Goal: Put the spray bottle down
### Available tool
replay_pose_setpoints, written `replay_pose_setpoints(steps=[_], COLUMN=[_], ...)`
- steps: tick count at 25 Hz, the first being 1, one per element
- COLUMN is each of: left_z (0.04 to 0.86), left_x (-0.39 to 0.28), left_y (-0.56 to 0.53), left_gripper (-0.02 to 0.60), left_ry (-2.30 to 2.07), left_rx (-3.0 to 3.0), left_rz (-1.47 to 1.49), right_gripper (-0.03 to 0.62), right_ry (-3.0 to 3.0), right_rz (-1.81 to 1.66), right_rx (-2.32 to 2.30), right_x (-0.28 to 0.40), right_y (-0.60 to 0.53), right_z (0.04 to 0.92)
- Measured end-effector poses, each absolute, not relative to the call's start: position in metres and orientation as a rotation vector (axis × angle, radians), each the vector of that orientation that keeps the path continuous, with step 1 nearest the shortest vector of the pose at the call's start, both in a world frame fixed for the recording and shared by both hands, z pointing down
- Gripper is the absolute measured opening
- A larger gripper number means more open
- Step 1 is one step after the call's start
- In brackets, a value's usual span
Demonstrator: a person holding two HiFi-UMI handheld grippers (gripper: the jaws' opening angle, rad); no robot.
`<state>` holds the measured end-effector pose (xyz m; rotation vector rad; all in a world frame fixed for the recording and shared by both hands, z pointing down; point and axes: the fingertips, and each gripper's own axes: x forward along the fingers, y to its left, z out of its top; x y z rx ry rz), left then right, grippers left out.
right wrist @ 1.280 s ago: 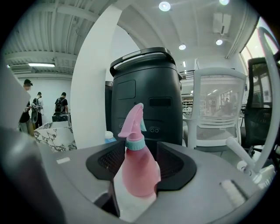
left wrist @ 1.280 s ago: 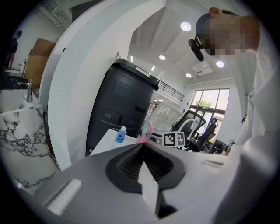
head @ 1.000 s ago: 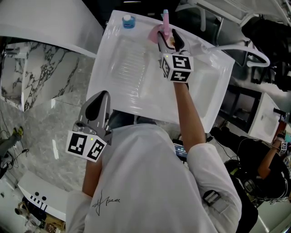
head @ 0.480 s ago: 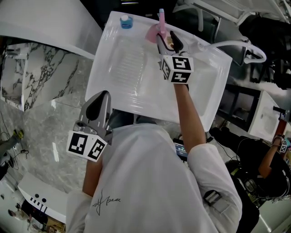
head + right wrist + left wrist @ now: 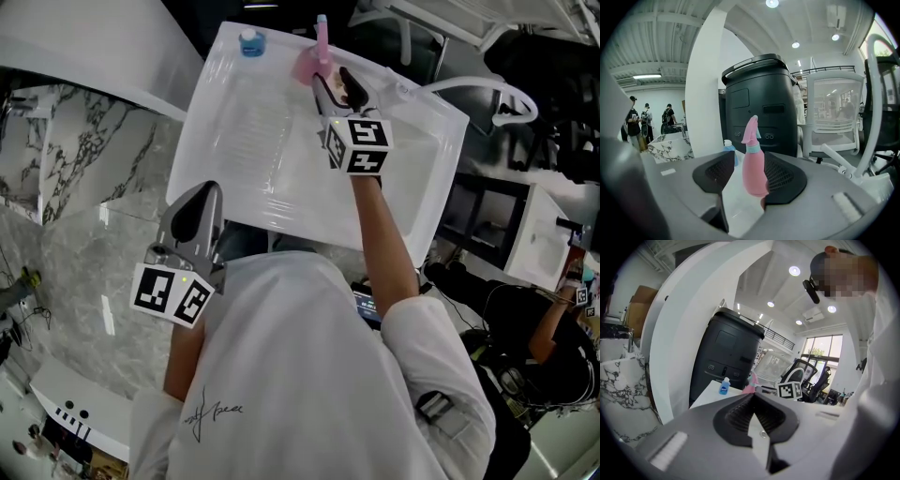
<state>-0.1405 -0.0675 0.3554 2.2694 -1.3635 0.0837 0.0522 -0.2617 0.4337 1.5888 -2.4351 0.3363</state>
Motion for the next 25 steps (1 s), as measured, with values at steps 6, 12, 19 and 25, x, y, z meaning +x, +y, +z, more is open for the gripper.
replay_pose_setpoints(steps=[6,12,19,25], left_z=[0.349,0.349,0.347,0.344], left_x=[-0.13,-0.127,-0.12,-0.118], left_y=[-0.066,-0.064,-0.06,-0.056], left_gripper=[0.054,0.054,0.054,0.054], left_ry=[-1.353,-1.361,-1.356,-1.358], left_rx=[2.299,2.302,2.313,2.318], left_rz=[0.07,0.058,0.034,0.022], right_gripper=[0.173,0.146,0.126,0.099], right_ry=[-2.446,-2.476,-2.464,-2.464], right_rz=[0.354,0.37,0.409,0.435], right_rx=[1.585,1.579,1.556,1.548], right_x=[0.056,0.062,0.068,0.068], right_y=[-0.249,-0.234,-0.218,-0.203], right_z=[0.427,0.415,0.415,0.411])
